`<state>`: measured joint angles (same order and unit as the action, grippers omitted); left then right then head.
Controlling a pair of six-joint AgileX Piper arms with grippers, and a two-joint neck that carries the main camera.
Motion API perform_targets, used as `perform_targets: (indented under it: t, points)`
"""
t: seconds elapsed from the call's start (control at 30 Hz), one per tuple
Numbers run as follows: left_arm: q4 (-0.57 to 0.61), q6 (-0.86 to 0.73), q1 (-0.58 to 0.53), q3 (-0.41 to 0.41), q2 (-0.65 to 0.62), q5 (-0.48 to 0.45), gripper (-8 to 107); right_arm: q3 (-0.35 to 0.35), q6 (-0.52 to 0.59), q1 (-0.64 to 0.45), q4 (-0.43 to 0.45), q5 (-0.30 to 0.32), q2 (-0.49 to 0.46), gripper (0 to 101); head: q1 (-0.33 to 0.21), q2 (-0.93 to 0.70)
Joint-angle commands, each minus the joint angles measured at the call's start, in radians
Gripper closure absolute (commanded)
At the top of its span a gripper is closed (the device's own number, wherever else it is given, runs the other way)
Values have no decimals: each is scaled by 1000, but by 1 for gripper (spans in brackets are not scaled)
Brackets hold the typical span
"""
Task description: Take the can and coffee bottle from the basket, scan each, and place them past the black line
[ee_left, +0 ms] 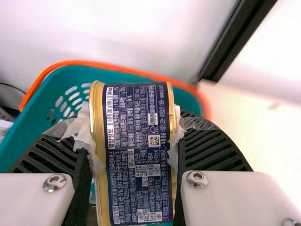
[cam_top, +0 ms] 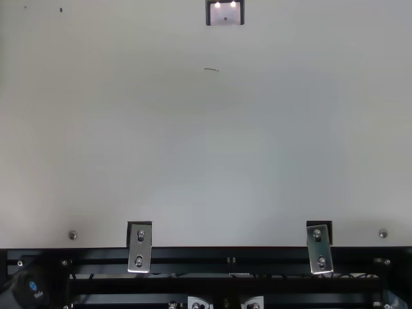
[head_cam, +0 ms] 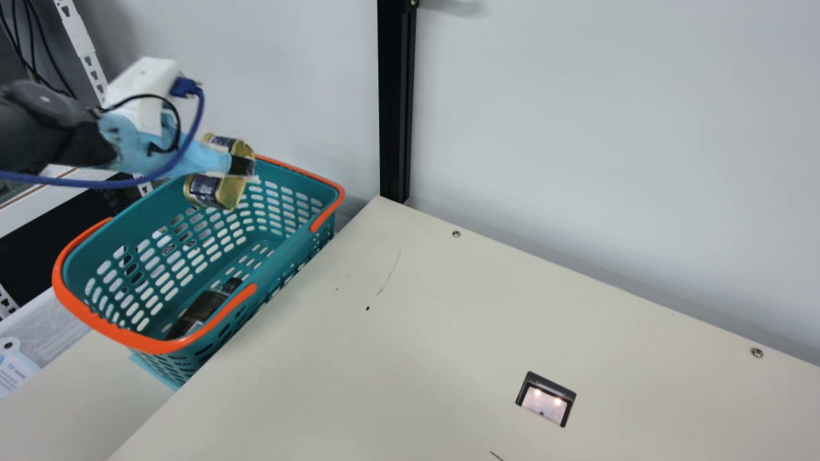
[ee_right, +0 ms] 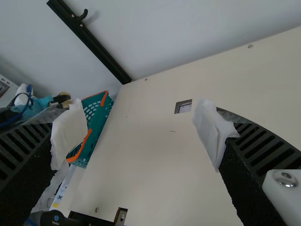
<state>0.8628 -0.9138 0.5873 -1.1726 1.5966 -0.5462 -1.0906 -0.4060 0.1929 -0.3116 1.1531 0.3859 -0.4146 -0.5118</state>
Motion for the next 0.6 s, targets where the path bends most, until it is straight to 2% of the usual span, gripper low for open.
perform_targets:
  t: [0.0,0.27,0.57]
  points:
    - [43,88,3,55,-163,-31,89,0,0,0,0,0,0,0,-18,-19]
    - [96,387,29,168,-424,-181,89,0,0,0,0,0,0,0,-18,-19]
    - [172,715,86,231,-646,-379,89,0,0,0,0,0,0,0,-18,-19]
